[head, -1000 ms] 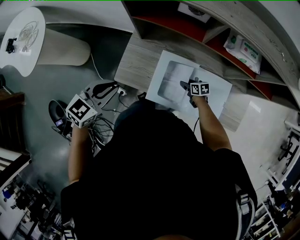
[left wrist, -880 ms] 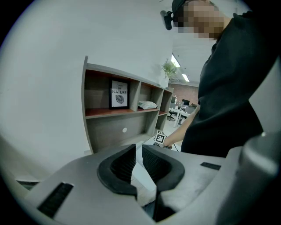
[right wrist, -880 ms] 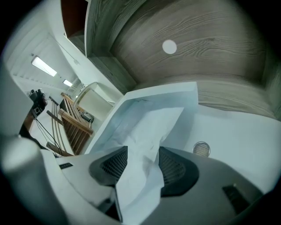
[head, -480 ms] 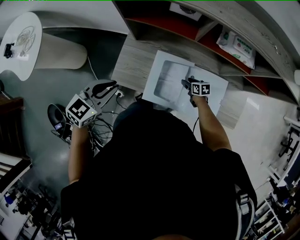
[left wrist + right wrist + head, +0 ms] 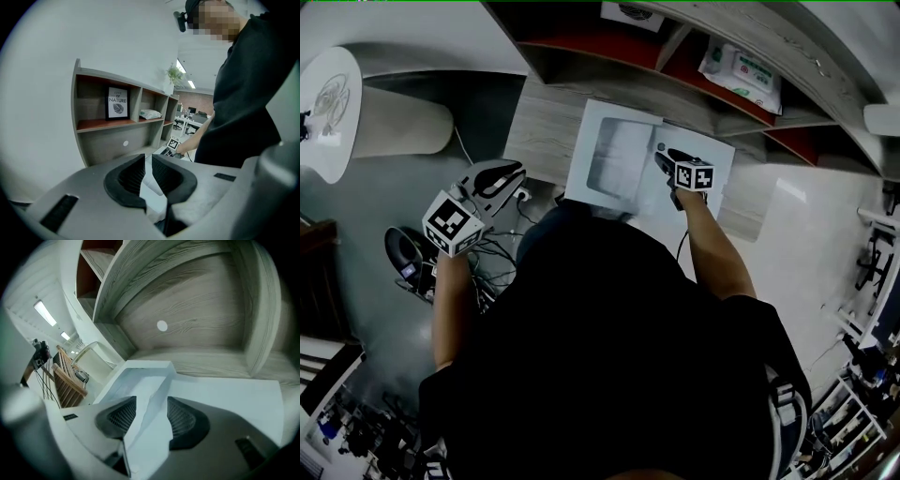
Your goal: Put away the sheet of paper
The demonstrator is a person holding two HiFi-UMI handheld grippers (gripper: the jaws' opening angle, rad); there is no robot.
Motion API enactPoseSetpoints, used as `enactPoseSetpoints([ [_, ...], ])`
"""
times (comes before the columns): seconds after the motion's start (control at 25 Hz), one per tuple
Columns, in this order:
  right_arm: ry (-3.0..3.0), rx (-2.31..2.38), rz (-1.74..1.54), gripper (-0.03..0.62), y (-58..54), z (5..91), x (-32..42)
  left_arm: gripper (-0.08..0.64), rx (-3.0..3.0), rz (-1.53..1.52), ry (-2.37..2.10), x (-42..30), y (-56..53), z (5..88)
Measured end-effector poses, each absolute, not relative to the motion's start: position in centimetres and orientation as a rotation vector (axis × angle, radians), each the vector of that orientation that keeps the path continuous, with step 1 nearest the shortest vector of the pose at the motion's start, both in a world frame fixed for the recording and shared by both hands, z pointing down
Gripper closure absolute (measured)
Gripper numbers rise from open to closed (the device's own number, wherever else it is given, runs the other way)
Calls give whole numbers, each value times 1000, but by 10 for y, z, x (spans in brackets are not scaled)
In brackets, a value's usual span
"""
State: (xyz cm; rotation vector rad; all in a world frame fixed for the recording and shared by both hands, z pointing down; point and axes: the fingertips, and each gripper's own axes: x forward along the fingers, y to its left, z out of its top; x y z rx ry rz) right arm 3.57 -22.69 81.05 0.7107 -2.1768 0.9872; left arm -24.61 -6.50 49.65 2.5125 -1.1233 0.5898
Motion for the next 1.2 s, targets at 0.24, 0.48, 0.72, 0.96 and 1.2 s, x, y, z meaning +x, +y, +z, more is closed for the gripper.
enactPoseSetpoints([
  [0.24,-2272,713,959,437,-226,770,40,535,2540,580,-1107,-233,-71,496],
  [0.48,-2324,666,935,449,-217,753,50,537,2568,572,-1079,-216,-77,494],
  [0.72,-2376,683,895,479,-215,730,59,537,2594,582,-1057,-201,-79,492],
  [0.96,-2487,684,817,502,-212,691,61,537,2611,574,-1034,-185,-83,491],
  [1.2,-2631,634,741,522,-207,641,60,537,2640,579,-1040,-170,-87,486],
])
